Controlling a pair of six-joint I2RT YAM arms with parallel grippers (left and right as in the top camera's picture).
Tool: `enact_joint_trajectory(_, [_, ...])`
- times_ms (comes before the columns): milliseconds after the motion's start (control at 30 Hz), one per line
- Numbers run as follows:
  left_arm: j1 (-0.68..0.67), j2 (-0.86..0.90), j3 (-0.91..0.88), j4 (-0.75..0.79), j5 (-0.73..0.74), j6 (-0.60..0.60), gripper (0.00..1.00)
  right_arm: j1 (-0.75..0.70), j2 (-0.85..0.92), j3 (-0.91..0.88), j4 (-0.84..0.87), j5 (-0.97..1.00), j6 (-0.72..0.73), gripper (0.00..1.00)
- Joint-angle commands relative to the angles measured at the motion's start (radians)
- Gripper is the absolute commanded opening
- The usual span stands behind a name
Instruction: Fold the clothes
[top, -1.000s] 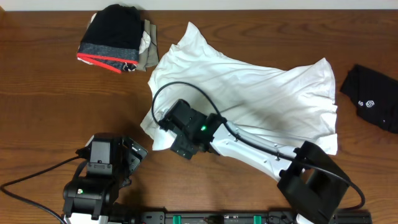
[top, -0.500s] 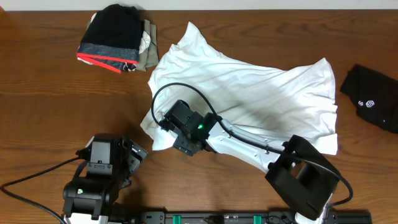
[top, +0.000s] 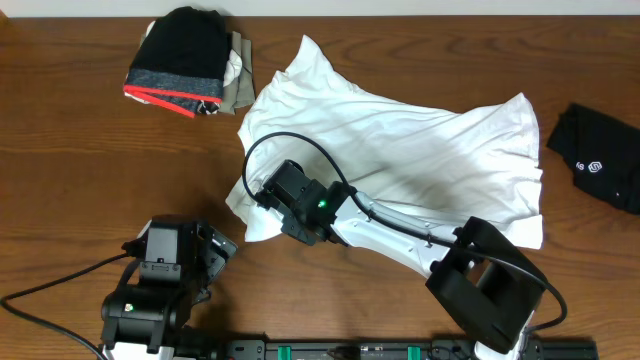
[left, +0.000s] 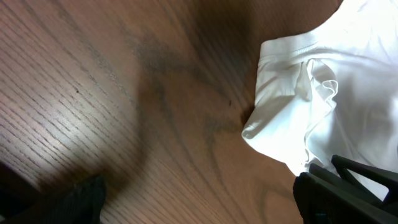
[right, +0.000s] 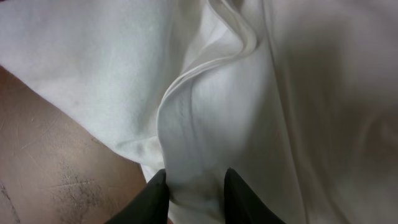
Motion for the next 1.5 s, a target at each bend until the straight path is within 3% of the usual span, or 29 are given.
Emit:
enact_joint_trajectory(0, [0.005,0.0,0.011,-0.006,-0.005,-0.001,0.98,-0.006,0.013,0.019,0.002,0.008,0.007,0.26])
enact_joint_trajectory(200, [0.005,0.0,0.011,-0.01,-0.005,-0.001,0.98,-0.007,0.014,0.019,0.004,0.009,0.019,0.02])
enact_joint_trajectory(500, [0.005,0.0,0.011,-0.014,-0.005,-0.001,0.98,-0.028,0.013,0.035,0.097,0.059,0.082,0.01])
enact_joint_trajectory(967, [0.005,0.0,0.011,-0.02,-0.005,-0.001,0.98,-0.233,0.014,0.09,0.116,0.046,0.093,0.01])
enact_joint_trajectory(1100, [0.005,0.0,0.011,-0.02,-0.005,-0.001,0.98,-0.24,0.014,0.09,0.128,0.028,0.105,0.13])
enact_joint_trajectory(1133, [0.005,0.0,0.011,-0.02,-0.005,-0.001,0.98,-0.24,0.014,0.09,0.133,0.027,0.118,0.25])
enact_joint_trajectory(1200, [0.005,0.0,0.011,-0.02,-0.005,-0.001,0.98,-0.24,0.014,0.09,0.142,0.027,0.15,0.62])
enact_joint_trajectory(1267, [0.005,0.0,0.011,-0.02,-0.005,-0.001,0.98,-0.24,0.013,0.092,0.147,0.027,0.179,0.83])
enact_joint_trajectory(1367, [0.005,0.0,0.011,-0.02,-0.005,-0.001,0.98,-0.24,0.013,0.096,0.143,0.026,0.219,0.87])
enact_joint_trajectory(1467, [0.005,0.0,0.011,-0.02,0.0,0.011,0.98,-0.24,0.005,0.116,0.111,-0.023,0.228,0.82])
